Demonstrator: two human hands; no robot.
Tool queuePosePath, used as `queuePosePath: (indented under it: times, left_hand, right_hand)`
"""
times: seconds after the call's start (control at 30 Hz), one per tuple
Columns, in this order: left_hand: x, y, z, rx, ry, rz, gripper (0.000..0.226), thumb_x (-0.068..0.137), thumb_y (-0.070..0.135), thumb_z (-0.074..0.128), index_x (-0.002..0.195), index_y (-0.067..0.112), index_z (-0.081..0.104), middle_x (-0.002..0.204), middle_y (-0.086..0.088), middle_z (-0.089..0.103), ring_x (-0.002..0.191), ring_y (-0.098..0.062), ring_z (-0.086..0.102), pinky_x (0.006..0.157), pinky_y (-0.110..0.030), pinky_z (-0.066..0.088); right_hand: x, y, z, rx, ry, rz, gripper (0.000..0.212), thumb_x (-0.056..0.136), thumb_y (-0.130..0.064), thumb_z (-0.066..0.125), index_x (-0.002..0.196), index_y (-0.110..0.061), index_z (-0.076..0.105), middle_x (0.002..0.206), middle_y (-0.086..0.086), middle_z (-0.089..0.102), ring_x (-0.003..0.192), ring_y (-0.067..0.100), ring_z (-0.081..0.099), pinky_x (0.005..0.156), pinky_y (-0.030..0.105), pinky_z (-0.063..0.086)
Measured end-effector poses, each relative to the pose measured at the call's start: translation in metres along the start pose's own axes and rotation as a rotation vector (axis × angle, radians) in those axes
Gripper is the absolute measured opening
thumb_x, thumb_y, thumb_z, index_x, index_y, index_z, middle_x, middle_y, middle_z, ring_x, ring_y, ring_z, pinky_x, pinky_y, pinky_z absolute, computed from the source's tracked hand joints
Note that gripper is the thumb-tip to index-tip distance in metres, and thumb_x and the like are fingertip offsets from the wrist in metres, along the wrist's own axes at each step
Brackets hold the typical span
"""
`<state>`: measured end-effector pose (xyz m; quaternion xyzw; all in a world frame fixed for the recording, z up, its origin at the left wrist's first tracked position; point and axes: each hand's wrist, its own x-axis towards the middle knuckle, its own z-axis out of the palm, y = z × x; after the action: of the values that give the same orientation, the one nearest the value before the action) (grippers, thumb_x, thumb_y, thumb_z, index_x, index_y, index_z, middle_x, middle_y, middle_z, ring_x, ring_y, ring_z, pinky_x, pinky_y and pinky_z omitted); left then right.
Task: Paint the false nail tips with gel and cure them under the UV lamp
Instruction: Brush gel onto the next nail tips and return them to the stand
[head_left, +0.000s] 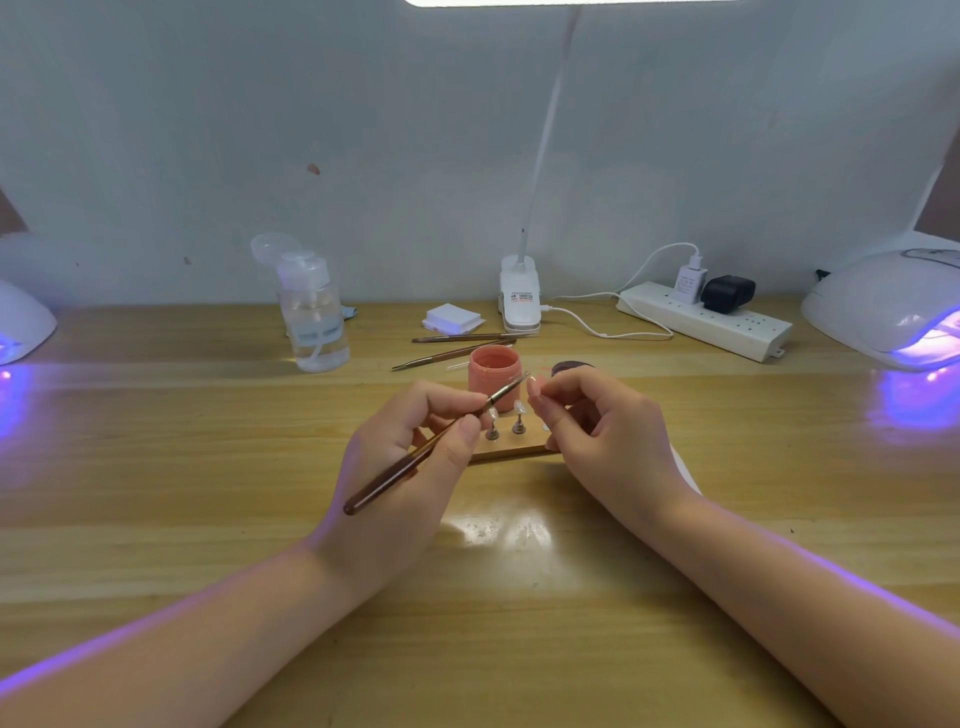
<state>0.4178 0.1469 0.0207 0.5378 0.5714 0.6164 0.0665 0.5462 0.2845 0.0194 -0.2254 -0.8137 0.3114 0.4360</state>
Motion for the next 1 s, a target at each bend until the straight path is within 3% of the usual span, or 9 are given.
queuePosePath:
  times: [0.23,0.4,0.5,0.63,0.77,0.87,1.0]
  left_hand:
    - [-0.002,0.003,-0.002,0.057,-0.046,0.034,0.017,0.083,0.032,0.055,0.09,0.022,0.067,0.086,0.009,0.072,0.083,-0.014,0.064,0.076,-0.029,0.048]
    - [0.0,0.004,0.001,0.016,-0.014,-0.018,0.012,0.088,0.024,0.06,0.097,0.028,0.066,0.092,0.012,0.073,0.088,-0.011,0.065,0.076,-0.018,0.05]
    - [0.0,0.006,-0.002,0.042,-0.067,0.001,0.012,0.083,0.027,0.059,0.088,0.022,0.068,0.083,0.008,0.073,0.08,-0.009,0.065,0.073,-0.019,0.049]
    - [0.013,0.012,-0.006,-0.074,0.054,-0.118,0.011,0.074,0.014,0.055,0.073,0.015,0.066,0.063,0.001,0.068,0.063,-0.01,0.062,0.061,-0.02,0.05]
    - [0.048,0.019,-0.013,0.04,0.173,-0.256,0.018,0.084,0.01,0.062,0.07,0.019,0.071,0.056,0.007,0.065,0.054,-0.007,0.051,0.05,-0.014,0.041]
    - [0.079,0.023,-0.015,0.221,0.122,-0.302,0.016,0.082,0.017,0.063,0.069,0.02,0.074,0.063,0.01,0.07,0.055,-0.001,0.055,0.056,-0.018,0.046]
    - [0.121,0.022,-0.008,0.389,-0.058,-0.395,0.016,0.078,0.015,0.063,0.065,0.012,0.072,0.063,0.002,0.071,0.068,-0.014,0.062,0.078,-0.039,0.055]
  right_hand:
    - [0.0,0.0,-0.001,-0.008,-0.024,0.007,0.007,0.089,-0.011,0.067,0.095,-0.009,0.07,0.075,0.004,0.067,0.067,0.022,0.065,0.068,0.045,0.052]
    - [0.0,-0.001,-0.001,-0.009,-0.026,0.004,0.008,0.089,-0.011,0.067,0.096,-0.008,0.071,0.076,0.004,0.067,0.067,0.022,0.066,0.068,0.045,0.052]
    - [0.0,0.0,0.0,-0.002,-0.016,0.008,0.007,0.089,-0.011,0.067,0.095,-0.008,0.071,0.076,0.004,0.067,0.067,0.023,0.066,0.068,0.045,0.053]
    - [0.001,-0.001,-0.001,0.005,-0.007,0.027,0.008,0.089,-0.015,0.067,0.095,-0.011,0.071,0.077,0.001,0.067,0.069,0.022,0.066,0.069,0.044,0.053]
    - [0.0,-0.002,-0.001,-0.014,-0.008,0.024,0.007,0.089,-0.014,0.067,0.094,-0.012,0.071,0.075,-0.005,0.066,0.068,0.019,0.065,0.068,0.041,0.053]
    - [0.001,-0.002,-0.001,-0.019,-0.008,0.02,0.007,0.089,-0.013,0.067,0.094,-0.011,0.071,0.075,-0.004,0.067,0.067,0.019,0.063,0.066,0.039,0.052]
    - [0.0,-0.001,0.0,-0.038,0.015,-0.009,0.005,0.088,-0.012,0.069,0.091,-0.009,0.072,0.073,-0.005,0.065,0.063,0.02,0.061,0.062,0.035,0.05]
